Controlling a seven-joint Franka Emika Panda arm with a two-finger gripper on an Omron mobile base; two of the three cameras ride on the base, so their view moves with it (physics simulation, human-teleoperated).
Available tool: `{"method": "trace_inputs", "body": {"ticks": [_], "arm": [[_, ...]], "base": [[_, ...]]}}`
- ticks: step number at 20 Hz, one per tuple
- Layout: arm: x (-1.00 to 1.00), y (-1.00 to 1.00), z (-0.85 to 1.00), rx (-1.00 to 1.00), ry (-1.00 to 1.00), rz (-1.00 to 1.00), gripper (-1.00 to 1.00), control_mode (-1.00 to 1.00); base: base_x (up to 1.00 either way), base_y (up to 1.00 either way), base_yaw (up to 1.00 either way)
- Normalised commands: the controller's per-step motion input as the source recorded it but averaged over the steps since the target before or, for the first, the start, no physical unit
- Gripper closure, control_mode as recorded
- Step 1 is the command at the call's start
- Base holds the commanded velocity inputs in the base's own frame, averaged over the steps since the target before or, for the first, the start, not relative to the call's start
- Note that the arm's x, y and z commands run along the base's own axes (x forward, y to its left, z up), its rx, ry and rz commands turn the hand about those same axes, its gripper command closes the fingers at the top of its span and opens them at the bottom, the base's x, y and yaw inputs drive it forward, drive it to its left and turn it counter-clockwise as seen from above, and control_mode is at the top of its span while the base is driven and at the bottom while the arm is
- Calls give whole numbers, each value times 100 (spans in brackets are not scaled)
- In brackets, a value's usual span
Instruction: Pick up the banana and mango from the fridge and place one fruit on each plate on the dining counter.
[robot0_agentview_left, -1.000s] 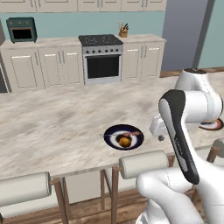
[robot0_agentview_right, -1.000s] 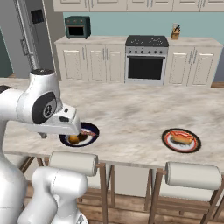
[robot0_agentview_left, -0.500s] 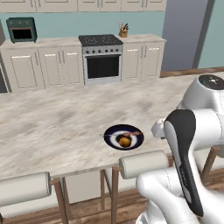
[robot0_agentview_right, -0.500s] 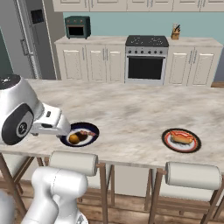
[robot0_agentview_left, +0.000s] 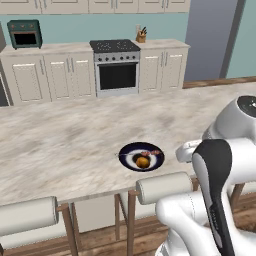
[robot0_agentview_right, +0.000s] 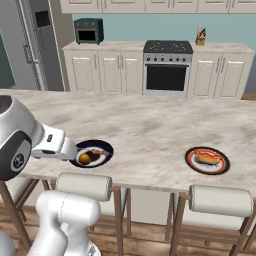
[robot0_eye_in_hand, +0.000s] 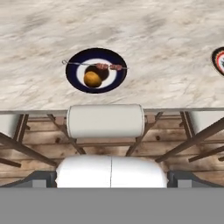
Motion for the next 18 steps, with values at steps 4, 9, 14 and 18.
{"method": "trace_inputs", "body": {"ticks": [4,9,14,18], "arm": [[-25,11,0,0,-6,0,-100,100],[0,0,0,0,0,0,-100,100],[0,0,0,0,0,0,-100,100],[0,0,0,0,0,0,-100,100]], "base": [[-12,13,0],[-33,94,0],[-14,100,0],[-34,100,1]]}}
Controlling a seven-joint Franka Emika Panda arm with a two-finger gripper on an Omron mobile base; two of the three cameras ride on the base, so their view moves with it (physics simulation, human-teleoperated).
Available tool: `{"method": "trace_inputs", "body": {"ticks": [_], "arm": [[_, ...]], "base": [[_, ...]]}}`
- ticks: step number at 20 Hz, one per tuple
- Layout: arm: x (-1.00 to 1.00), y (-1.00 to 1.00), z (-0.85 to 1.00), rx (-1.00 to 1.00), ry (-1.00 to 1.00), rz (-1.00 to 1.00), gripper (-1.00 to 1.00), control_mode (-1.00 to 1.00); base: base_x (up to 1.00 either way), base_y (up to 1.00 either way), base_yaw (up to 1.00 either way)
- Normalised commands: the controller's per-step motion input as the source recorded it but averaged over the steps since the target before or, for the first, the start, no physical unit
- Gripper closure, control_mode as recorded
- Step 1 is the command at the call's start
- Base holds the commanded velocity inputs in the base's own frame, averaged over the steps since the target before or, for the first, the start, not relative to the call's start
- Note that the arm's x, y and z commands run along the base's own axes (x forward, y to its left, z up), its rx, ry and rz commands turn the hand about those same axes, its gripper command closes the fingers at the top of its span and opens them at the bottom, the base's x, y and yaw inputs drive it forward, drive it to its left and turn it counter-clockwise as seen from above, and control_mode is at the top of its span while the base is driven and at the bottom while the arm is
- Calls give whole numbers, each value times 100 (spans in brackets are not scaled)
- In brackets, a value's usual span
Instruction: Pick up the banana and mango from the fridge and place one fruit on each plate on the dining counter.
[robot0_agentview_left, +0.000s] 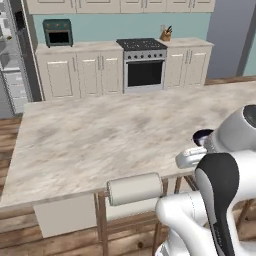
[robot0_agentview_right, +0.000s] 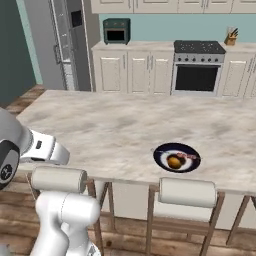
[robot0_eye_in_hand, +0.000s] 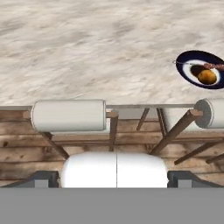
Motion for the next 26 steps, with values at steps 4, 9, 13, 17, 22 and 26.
{"method": "trace_inputs", "body": {"ticks": [4,9,13,17,22,26], "arm": [[0,0,0,0,0,0,-100,100],[0,0,0,0,0,0,-100,100],[0,0,0,0,0,0,-100,100],[0,0,0,0,0,0,-100,100],[0,0,0,0,0,0,-100,100],[0,0,0,0,0,0,-100,100]], "base": [[-25,100,5],[1,100,1],[48,100,0],[79,100,-5],[97,100,-10],[-3,100,-3]]}}
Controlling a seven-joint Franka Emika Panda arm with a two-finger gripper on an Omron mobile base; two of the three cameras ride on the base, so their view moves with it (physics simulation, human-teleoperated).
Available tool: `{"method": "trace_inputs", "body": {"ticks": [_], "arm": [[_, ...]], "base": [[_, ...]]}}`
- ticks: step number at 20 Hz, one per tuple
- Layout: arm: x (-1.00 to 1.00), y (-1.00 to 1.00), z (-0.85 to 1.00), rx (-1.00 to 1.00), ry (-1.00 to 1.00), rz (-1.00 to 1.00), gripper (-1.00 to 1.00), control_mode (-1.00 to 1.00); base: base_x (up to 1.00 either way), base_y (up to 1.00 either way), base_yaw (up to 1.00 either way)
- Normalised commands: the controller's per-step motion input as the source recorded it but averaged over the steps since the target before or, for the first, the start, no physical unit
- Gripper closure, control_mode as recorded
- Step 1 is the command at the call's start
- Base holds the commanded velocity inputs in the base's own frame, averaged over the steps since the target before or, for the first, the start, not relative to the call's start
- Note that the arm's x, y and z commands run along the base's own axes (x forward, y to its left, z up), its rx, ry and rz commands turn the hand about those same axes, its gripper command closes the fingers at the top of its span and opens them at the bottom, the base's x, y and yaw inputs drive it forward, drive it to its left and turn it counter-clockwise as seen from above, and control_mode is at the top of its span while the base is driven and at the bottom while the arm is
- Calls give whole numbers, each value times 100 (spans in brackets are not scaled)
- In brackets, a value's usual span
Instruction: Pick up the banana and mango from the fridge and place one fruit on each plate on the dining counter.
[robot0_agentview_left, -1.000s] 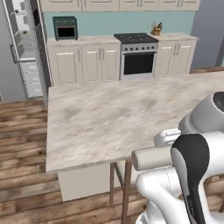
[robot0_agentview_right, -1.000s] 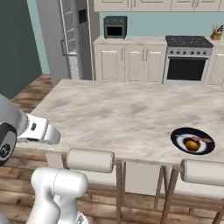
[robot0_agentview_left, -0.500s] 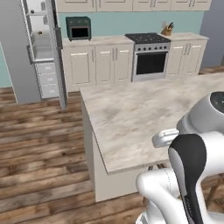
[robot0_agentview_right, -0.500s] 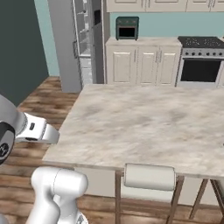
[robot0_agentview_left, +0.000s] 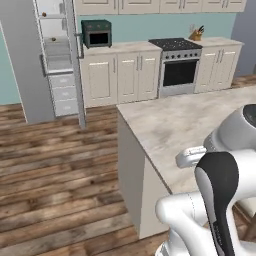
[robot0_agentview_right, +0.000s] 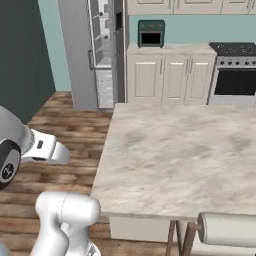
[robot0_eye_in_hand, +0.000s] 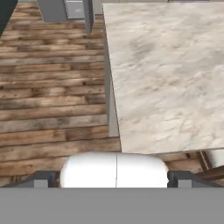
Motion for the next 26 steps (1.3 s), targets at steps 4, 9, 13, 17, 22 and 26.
{"method": "trace_inputs", "body": {"ticks": [4,9,13,17,22,26], "arm": [[0,0,0,0,0,0,-100,100],[0,0,0,0,0,0,-100,100],[0,0,0,0,0,0,-100,100],[0,0,0,0,0,0,-100,100],[0,0,0,0,0,0,-100,100],[0,0,0,0,0,0,-100,100]], "base": [[-46,100,12],[88,100,0],[100,99,-17],[100,99,-26],[100,67,-16],[100,20,-3]]}}
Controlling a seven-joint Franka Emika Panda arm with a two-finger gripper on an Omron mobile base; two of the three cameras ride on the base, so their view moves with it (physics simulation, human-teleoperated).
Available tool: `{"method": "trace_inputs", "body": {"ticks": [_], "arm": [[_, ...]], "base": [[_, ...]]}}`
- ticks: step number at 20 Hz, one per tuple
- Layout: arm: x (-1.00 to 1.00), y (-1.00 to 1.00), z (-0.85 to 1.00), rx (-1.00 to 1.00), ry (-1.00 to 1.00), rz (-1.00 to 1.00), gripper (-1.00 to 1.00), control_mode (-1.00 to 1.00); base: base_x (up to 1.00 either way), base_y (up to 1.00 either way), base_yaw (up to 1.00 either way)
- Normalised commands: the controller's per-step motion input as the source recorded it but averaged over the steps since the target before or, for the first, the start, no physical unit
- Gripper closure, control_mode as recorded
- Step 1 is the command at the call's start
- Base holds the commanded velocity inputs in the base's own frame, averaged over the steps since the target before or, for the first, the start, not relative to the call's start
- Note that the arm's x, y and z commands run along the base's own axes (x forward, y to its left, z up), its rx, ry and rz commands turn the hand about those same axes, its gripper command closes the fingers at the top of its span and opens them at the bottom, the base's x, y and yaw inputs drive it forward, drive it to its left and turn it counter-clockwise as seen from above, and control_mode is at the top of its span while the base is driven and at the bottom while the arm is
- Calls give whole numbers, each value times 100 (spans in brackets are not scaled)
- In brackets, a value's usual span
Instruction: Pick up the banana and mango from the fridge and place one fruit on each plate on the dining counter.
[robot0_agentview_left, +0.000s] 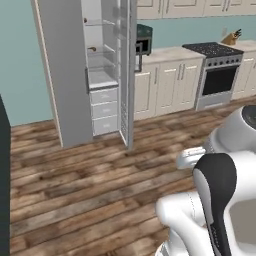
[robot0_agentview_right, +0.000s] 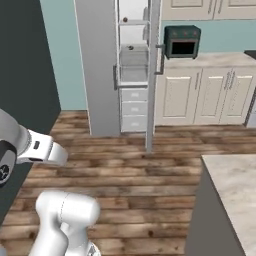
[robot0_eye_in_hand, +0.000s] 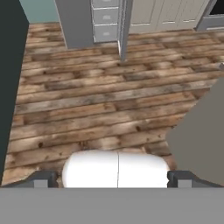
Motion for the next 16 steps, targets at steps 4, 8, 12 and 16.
{"method": "trace_inputs", "body": {"ticks": [4,8,12,16], "arm": [[0,0,0,0,0,0,-100,100],[0,0,0,0,0,0,-100,100],[0,0,0,0,0,0,-100,100],[0,0,0,0,0,0,-100,100]], "base": [[100,0,0],[100,0,3],[100,0,14],[100,-1,19]]}}
